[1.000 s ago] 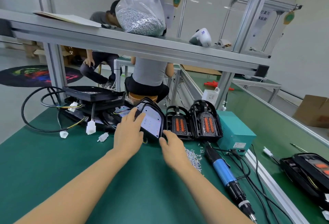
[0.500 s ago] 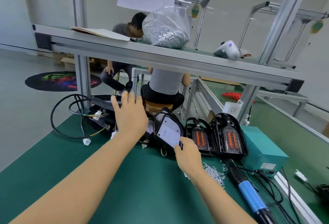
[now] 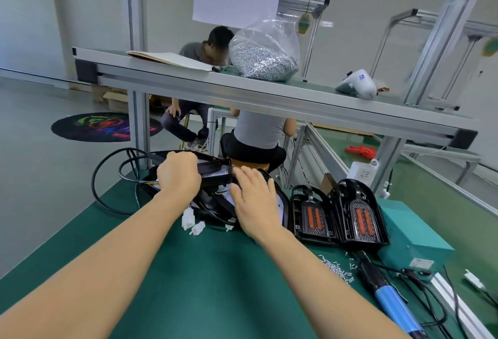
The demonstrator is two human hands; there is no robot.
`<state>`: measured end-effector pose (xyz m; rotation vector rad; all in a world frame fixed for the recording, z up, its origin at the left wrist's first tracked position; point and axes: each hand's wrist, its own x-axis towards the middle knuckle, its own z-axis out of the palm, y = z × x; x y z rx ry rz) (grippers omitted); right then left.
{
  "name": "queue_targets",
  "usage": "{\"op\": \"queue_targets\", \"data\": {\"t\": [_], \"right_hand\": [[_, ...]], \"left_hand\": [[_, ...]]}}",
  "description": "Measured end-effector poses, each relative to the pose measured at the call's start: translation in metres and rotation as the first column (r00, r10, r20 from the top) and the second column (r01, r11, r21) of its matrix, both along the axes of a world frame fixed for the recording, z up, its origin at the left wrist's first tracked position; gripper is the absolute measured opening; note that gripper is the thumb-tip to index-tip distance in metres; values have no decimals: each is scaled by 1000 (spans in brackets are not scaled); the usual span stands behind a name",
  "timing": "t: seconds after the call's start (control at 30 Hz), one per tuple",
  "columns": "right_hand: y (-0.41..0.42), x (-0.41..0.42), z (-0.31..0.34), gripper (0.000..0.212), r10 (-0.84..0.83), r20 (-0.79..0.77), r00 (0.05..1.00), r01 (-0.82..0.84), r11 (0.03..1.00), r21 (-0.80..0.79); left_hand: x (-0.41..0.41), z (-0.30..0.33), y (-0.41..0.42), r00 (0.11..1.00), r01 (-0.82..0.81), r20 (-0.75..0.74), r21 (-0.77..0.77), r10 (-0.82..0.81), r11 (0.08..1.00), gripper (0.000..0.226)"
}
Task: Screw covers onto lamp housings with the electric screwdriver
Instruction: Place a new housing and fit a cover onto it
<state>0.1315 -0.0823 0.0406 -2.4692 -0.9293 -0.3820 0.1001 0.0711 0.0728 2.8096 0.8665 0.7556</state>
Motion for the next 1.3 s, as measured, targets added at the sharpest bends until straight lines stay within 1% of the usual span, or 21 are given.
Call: {"op": "queue_targets", "data": {"t": [0.07,0.17,0.23,0.3,0.33,0.4,0.47,0.5,0.57,0.67,0.77,0.8,0.87,0.93,1.0,1.03,1.1,1.13,1.2,1.23,1.3], "right_hand": [[16,1,7,46,34,-36,999,-35,999,-5],[37,-1,22,31,76,-127,989,-52,981,185],[48,-8,33,33,124,-268,955,-19,932,362],[58,-9,40,39,138,-430,892,59,909,413],[63,-9,42,44,155,-529,835,112,892,437],[74,-11,49,50,323,-722,612,232,799,555],[78,-11,55,51,508,-770,386,393,665,635],[78,-11,57,41,572,-754,323,449,609,654],[74,-7,57,10,604,-727,327,504,539,675],[63,-1,52,9,616,-672,412,509,456,730],[42,2,55,12,601,-663,446,473,470,745],[35,5,55,13,593,-665,455,477,468,744],[18,12,53,8,600,-663,448,507,440,741],[5,13,50,8,616,-665,423,533,424,732],[-5,11,45,13,631,-676,382,557,426,713],[-8,9,43,14,639,-680,359,569,427,702],[-15,6,38,12,658,-680,324,576,433,693],[-19,7,35,12,669,-673,315,574,431,696],[-29,6,28,15,693,-657,297,575,420,702],[-34,5,25,18,702,-651,288,575,417,704],[-40,2,19,20,708,-651,272,565,430,704]], "left_hand": [[-3,-2,1,997,20,79,2,-20,1000,5],[-10,-2,4,969,32,245,-8,-30,999,9],[-15,1,5,935,39,354,-30,-26,999,12],[-20,3,2,896,64,442,-29,-45,997,12],[-23,3,-2,881,79,469,-22,-59,997,12],[-29,0,-12,857,111,508,-17,-87,994,10],[-35,-4,-26,833,161,538,-13,-129,987,10],[-38,-5,-34,820,197,550,-12,-158,980,10],[-42,-10,-46,781,301,577,-10,-240,954,15],[-53,-18,-52,684,496,617,-1,-390,868,33],[-71,-22,-35,596,541,688,38,-415,840,51],[-75,-24,-24,604,511,703,20,-375,859,58],[-80,-33,-4,715,409,652,-96,-253,908,74],[-80,-47,11,881,257,450,-190,-148,948,91],[-80,-63,20,966,143,245,-242,-82,960,104],[-79,-69,26,972,134,225,-308,-65,942,107],[-79,-69,35,941,199,334,-437,-48,877,103],[-76,-66,39,924,223,379,-446,-43,867,97],[-66,-61,49,923,171,383,-482,31,859,81],[-59,-58,55,931,125,351,-574,105,810,78],[-47,-59,63,946,81,254,-786,200,613,78]]}}
